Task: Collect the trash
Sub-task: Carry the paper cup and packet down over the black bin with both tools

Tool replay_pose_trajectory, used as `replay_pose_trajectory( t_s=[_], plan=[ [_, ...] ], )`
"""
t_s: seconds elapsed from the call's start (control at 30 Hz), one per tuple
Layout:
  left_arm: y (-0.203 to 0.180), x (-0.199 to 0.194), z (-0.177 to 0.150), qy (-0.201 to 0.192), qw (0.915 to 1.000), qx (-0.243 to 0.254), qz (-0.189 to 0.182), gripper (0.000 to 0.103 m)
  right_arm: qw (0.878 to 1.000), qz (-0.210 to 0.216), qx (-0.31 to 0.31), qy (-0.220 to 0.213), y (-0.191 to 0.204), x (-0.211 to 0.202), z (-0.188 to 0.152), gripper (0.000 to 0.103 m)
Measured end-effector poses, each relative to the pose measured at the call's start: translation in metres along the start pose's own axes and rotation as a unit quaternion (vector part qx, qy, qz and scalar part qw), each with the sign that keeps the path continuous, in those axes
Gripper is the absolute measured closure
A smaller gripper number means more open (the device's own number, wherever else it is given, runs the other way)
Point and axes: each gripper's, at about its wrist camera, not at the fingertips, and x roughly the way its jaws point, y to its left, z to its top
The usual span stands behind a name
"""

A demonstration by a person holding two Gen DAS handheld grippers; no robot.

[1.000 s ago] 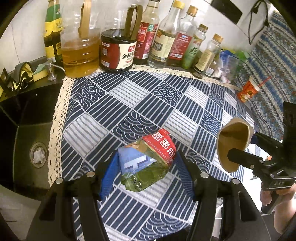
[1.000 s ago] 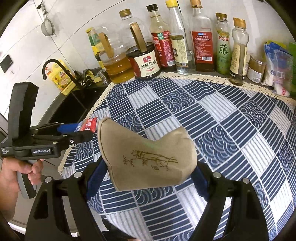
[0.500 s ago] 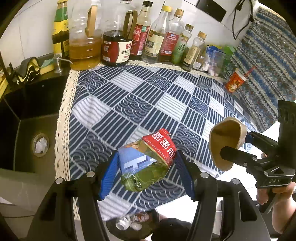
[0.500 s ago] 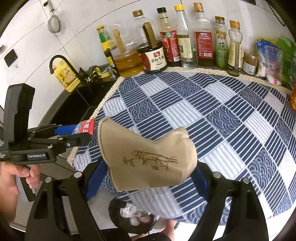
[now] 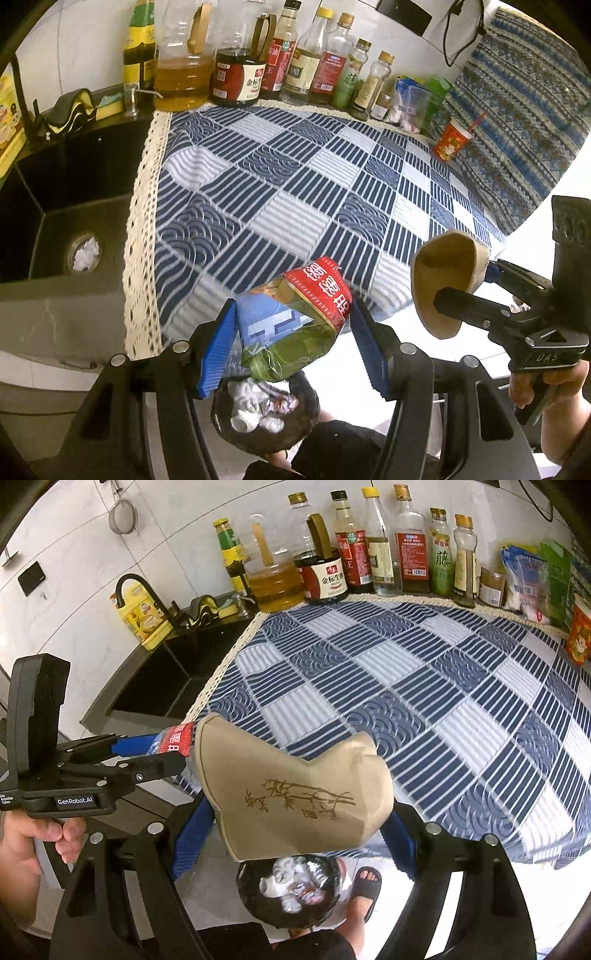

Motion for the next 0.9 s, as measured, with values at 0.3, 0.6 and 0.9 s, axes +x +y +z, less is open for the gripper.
replay_pose_trajectory(
  t_s=[0.3,0.6,0.9],
  plan=[
    [0.01,-0.005,-0.041,0.018,0.9996,0.005,-0.02,0.044,1.0,-0.008,0.016,0.017,0.031,0.003,-0.042,0.022],
    [0.02,0.013,-0.079,0.06,0.9976,-0.002,-0.034,0.044,0.998,-0.007,0.04,0.055,0.044,0.021,-0.079,0.022],
    [0.041,0.045,-0.107,0.098,0.9939,-0.031,-0.039,0.044,0.993,-0.004,0.045,0.105,0.044,0.053,-0.102,0.022]
  ],
)
